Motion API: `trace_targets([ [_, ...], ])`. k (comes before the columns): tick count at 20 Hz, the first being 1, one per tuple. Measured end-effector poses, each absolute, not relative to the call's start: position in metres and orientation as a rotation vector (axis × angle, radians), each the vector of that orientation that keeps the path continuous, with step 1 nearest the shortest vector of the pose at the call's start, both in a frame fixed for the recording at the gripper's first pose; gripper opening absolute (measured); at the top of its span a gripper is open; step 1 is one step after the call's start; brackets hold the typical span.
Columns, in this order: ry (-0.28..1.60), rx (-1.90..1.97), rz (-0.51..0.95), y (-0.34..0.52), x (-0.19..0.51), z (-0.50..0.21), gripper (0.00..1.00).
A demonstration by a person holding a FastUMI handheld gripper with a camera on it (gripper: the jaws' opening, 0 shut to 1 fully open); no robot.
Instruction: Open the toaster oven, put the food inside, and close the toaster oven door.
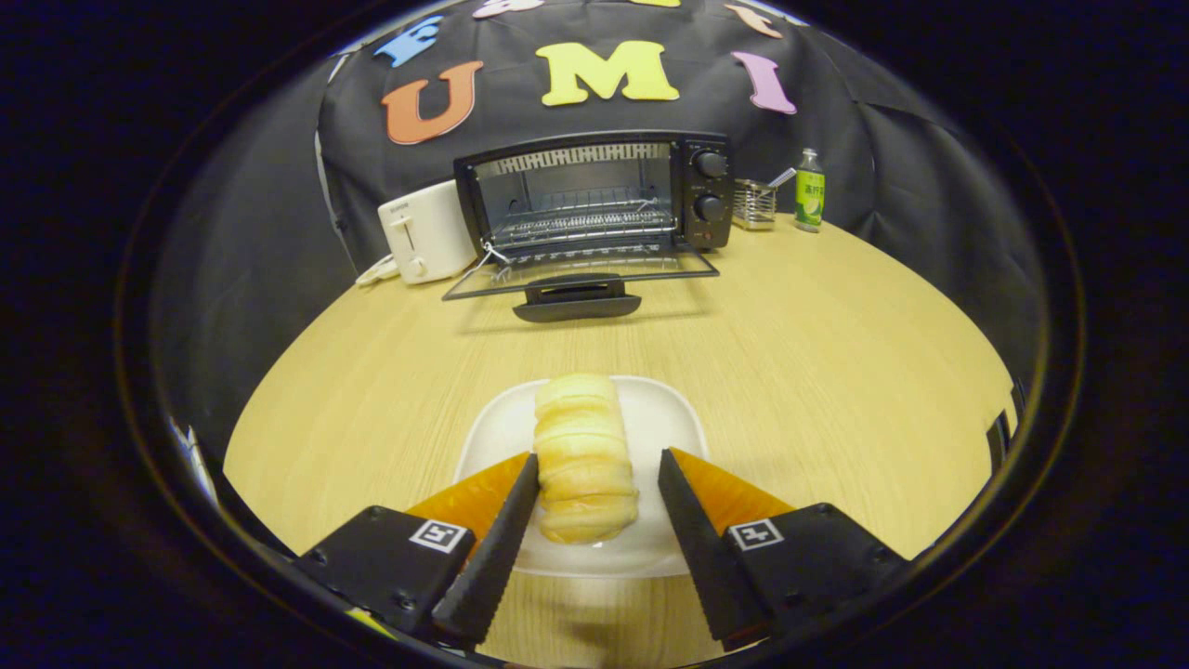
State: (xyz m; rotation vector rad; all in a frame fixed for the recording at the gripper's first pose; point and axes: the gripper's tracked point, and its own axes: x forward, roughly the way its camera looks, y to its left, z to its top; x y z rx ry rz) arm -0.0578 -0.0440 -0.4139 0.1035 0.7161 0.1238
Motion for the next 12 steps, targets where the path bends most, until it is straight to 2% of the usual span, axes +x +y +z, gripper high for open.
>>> trace_targets([
  [1, 0.72, 0.137, 0.118, -0.045, -0.058, -0.413, 0.83],
  [2, 0.723, 0.189, 0.117, -0.044, -0.058, -0.411, 0.71],
  [4, 0.754, 0.296, 0.131, -0.038, -0.059, -0.41, 0.64],
  [12, 0.617, 0.569, 0.155, -0.037, -0.045, -0.359, 0.61],
])
